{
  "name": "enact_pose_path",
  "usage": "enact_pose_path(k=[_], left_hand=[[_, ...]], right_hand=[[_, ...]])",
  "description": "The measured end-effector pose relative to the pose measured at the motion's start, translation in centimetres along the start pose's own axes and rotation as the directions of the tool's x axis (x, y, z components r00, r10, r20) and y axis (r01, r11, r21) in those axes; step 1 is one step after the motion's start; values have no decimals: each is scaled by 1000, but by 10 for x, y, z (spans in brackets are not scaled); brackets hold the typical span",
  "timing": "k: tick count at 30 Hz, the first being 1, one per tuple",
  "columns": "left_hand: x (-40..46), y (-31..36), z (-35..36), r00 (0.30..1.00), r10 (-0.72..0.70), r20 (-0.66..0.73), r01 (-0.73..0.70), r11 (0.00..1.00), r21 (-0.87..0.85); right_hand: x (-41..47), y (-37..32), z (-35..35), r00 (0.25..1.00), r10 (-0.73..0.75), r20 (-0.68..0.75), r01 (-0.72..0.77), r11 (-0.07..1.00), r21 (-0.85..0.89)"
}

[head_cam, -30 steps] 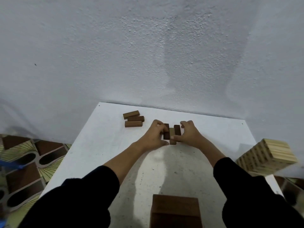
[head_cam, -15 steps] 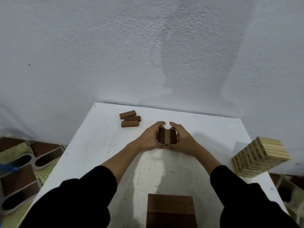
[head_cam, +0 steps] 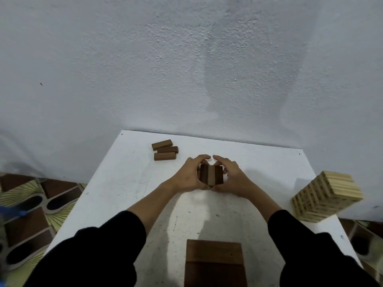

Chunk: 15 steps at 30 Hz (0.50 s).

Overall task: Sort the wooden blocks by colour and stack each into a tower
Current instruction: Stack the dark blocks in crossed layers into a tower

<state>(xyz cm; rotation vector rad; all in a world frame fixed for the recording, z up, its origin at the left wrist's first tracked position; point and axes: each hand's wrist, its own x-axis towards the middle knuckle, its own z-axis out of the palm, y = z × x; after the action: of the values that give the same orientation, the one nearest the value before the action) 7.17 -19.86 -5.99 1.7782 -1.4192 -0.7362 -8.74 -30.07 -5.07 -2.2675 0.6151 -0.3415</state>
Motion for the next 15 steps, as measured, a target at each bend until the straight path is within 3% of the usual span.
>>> enact_pose_path(k=[5,15], left_hand=[[-8,23,-16,1000,12,-9,-12,999,-47],[-52,96,-61,993,117,-30,-119,991,-65]], right_hand=[[-2,-18,-13,998,66,-1,-66,993,98],[-46,-101,-63,999,-23,-37,30,978,204]])
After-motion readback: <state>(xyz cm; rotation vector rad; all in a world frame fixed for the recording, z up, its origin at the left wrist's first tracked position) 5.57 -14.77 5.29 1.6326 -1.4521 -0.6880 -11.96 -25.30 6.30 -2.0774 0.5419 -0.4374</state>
